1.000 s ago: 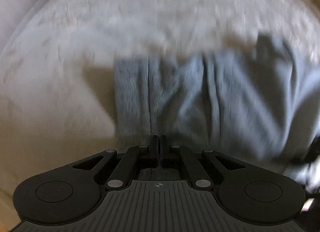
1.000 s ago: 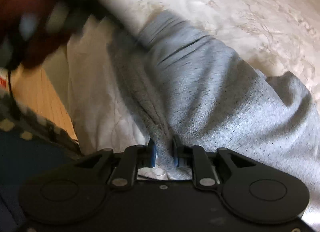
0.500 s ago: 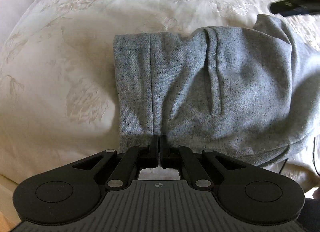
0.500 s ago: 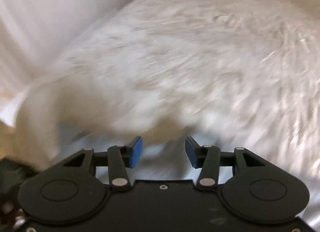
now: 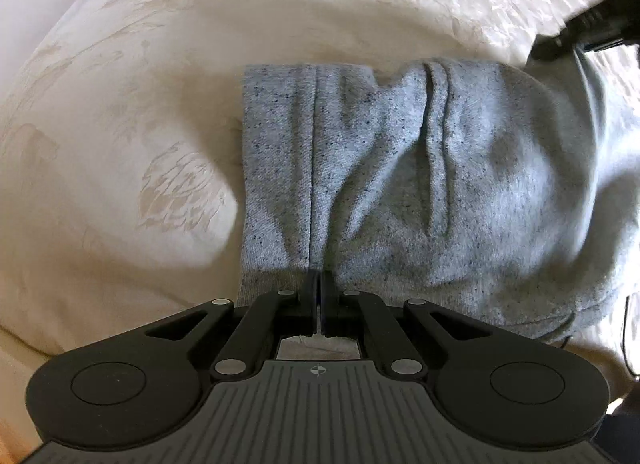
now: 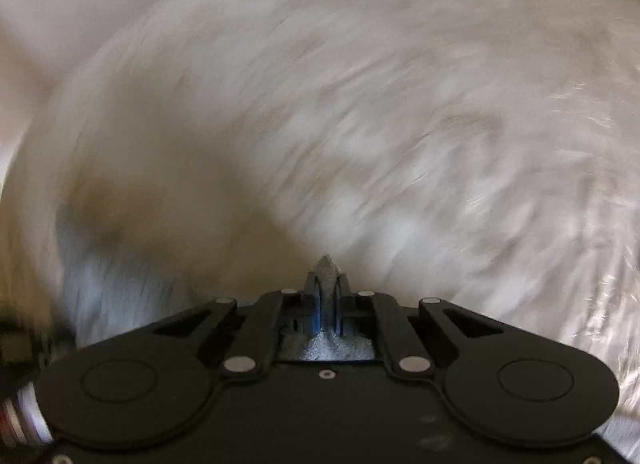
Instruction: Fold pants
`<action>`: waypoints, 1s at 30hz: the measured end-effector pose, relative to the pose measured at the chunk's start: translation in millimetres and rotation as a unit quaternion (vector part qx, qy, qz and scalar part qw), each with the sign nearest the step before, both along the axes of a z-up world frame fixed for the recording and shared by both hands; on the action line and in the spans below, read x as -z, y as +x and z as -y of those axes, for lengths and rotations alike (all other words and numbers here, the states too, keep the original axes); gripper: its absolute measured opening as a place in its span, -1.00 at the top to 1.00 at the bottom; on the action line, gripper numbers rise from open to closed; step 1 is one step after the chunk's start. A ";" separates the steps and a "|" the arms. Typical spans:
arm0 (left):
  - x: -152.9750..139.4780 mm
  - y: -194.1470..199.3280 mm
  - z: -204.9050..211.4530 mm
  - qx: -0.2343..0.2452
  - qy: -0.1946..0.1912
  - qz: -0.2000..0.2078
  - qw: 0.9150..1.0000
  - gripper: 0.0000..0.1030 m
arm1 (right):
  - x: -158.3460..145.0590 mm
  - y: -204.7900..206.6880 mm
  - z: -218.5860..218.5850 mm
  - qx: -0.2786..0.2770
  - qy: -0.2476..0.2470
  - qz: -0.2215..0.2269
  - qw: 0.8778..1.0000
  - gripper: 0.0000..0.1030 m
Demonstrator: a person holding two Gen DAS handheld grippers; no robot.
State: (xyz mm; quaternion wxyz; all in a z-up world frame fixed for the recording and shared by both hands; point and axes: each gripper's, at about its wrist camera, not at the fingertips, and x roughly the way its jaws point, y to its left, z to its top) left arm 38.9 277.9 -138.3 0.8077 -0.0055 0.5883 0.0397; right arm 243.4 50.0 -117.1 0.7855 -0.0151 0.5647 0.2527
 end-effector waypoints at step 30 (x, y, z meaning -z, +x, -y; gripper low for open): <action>-25.6 41.4 35.0 0.054 0.063 0.039 0.996 0.93 | 11.4 -219.4 99.5 0.195 -0.011 -0.044 0.980 0.34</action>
